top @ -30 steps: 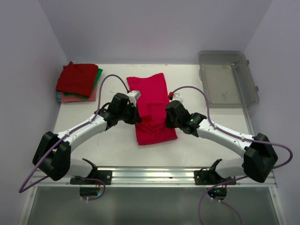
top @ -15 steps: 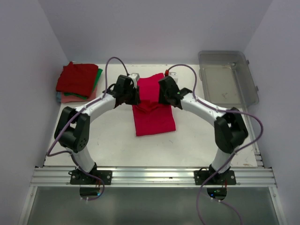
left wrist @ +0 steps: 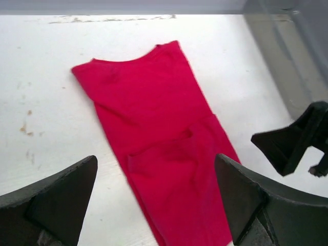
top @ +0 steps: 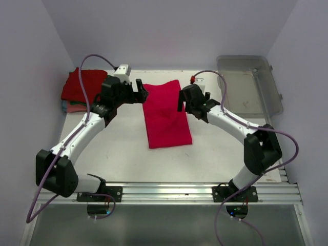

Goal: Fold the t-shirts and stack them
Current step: Fold the tshirt

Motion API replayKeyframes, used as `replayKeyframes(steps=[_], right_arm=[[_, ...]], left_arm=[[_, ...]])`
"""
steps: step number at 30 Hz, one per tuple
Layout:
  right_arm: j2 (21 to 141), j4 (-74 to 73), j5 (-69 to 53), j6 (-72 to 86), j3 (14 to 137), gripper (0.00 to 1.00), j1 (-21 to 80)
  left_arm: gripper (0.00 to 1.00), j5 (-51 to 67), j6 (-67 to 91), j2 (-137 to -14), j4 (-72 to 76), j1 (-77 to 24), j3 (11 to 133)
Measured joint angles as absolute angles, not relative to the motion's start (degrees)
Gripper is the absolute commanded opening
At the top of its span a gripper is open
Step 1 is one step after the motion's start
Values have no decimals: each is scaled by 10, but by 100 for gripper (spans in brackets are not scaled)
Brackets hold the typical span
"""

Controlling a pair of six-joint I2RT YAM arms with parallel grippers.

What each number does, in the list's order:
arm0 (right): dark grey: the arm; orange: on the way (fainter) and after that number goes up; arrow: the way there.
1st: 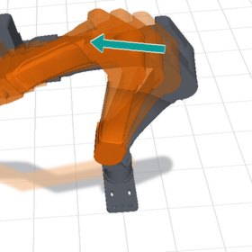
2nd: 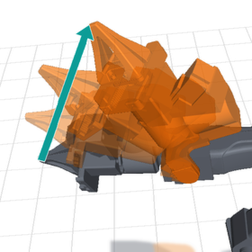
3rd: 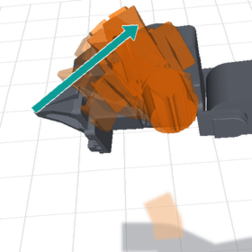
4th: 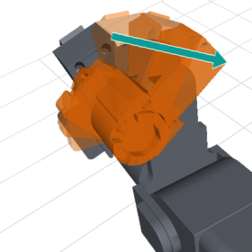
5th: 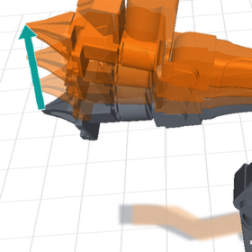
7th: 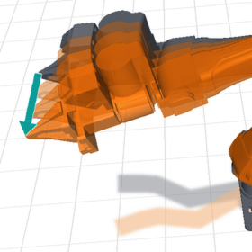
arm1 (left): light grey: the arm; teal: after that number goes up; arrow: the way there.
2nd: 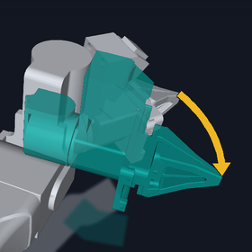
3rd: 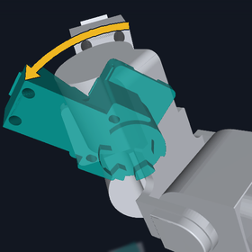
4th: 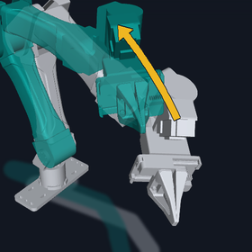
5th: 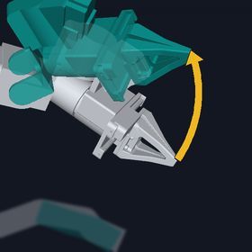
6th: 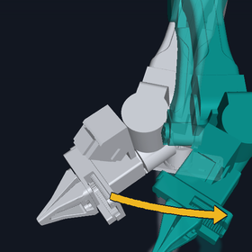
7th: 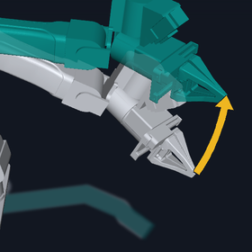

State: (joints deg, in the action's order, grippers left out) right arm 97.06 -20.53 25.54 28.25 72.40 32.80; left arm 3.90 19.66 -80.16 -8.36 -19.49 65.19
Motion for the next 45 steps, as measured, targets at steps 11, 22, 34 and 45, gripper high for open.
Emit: replayKeyframes(steps=[11,22,34,45], right_arm=[[898,-154,169,312,613,0,324],[976,-13,6,373,522,0,300],[985,27,-29,399,488,0,292],[892,1,-33,412,395,0,298]], left_arm=[[25,242,308,-838,102,-252,420],[19,347,429,-944,416,-331,370],[2,268,439,-1064,354,-330,376],[2,261,451,-968,362,-344,259]])
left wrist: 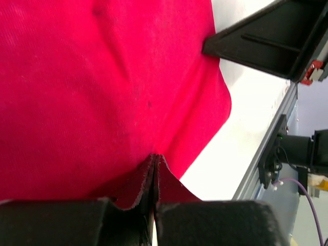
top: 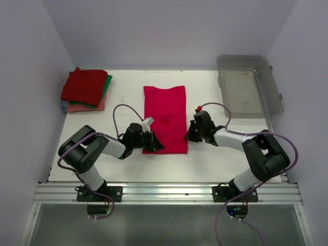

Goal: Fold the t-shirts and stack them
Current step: Fold the tshirt

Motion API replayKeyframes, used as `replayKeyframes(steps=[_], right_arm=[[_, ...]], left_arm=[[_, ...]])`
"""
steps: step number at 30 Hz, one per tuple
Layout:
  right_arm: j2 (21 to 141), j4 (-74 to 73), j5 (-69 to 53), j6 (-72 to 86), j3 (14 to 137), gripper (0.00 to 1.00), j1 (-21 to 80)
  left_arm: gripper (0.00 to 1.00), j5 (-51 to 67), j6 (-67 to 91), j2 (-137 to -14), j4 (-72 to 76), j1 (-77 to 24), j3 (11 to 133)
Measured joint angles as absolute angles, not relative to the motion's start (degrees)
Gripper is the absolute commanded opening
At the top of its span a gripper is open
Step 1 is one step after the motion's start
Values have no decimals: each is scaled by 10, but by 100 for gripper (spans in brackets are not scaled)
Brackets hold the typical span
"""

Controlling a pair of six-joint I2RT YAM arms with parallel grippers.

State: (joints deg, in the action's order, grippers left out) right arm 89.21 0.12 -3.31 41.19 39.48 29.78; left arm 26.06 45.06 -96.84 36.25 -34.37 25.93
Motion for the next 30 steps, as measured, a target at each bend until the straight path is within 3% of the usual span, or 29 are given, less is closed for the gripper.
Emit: replayKeyframes(steps=[4,7,8,12,14,19,24,30], right_arm=[[876,-3,-43,415,381,0,300],[838,-38,-35,414,366,0,305],[817,-56,-28,413,361,7,307],[712,-117,-11,411,356,45,325],[667,-137,-10,408,356,51,331],[625,-158,-25,421,332,56,335],[620,-159,-59,472,251,56,367],[604,-135,-84,521,219,54,387]], left_arm=[[2,267,473,-958,398,-360,225],[12,276,490,-948,406,-379,210],[31,277,492,-934,394,-387,205],[68,241,479,-801,283,-417,201],[83,204,468,-707,212,-422,211],[86,110,456,-587,47,-423,260],[84,85,455,-641,-76,-422,248],[82,79,469,-625,-107,-422,232]])
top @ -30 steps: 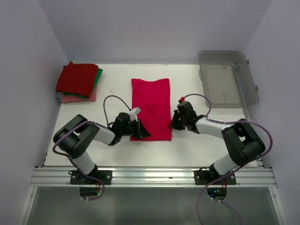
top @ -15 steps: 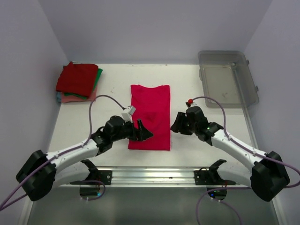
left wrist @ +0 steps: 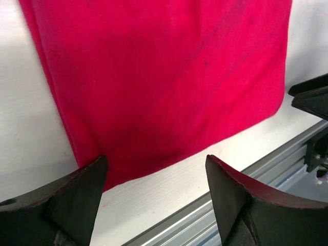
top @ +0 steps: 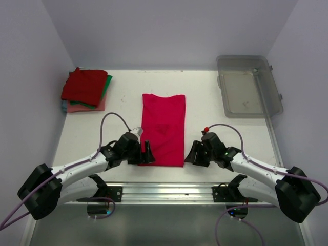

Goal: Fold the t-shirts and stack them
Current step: Fold the tshirt

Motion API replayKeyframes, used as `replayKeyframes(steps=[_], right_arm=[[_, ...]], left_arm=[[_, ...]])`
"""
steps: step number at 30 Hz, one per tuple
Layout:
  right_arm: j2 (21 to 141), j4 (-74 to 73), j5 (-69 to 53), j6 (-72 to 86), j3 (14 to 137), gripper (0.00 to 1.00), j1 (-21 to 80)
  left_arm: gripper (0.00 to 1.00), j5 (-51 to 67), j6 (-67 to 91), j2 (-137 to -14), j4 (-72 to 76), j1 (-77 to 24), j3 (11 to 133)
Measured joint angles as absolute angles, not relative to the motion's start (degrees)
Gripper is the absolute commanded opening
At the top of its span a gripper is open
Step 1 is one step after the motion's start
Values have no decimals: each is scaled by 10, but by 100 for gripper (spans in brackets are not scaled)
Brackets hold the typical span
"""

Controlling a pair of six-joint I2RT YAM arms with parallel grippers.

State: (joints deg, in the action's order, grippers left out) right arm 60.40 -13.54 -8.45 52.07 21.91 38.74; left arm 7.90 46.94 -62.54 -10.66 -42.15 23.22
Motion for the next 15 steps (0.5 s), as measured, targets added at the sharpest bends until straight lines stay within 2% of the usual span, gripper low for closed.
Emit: replayKeyframes(steps=[6,15], right_arm=[[611,-109,-93,544,209,54,390],[626,-86,-101,559,207,52,397]], left_arm=[[77,49,485,-576,-192,-421,232],[78,4,507,-436,-321,-422,248]])
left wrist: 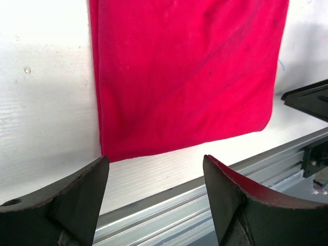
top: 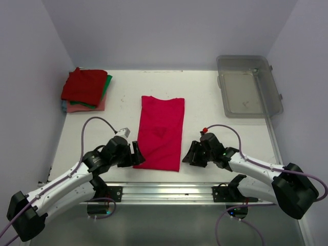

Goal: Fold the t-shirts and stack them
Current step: Fold the tshirt

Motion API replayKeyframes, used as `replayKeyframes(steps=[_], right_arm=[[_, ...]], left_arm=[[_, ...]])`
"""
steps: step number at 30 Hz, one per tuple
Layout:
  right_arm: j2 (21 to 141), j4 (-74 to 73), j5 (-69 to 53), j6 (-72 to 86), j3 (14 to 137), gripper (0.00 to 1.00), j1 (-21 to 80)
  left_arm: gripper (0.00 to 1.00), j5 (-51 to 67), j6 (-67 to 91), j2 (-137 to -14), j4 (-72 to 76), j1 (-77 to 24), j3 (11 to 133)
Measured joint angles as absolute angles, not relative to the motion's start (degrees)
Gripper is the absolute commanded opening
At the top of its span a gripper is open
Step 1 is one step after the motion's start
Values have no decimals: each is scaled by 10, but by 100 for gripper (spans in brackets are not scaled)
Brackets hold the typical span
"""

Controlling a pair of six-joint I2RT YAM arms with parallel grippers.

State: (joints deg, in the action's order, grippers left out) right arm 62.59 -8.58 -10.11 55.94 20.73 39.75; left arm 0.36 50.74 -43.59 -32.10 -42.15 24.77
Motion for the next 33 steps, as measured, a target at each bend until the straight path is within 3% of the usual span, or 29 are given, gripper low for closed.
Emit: replayKeyframes(steps=[3,7,15,24,33], right_arm=[[631,-79,-102,561,207,52,401],[634,-73,-103,566,207,52,405],[634,-71,-103,574,205,50,411],[634,-54,-103,585,201,49,424],[642,-46,-102,585,201,45,424]], left_arm=[[76,-6,519,-424,-331,-421,249],[67,-2,532,-483,-334,-422,233],[64,18,554,-541,-277,-422,217],[37,36,553,-570,-222,-422,208],[31,86,555,-594,-127,-422,180]])
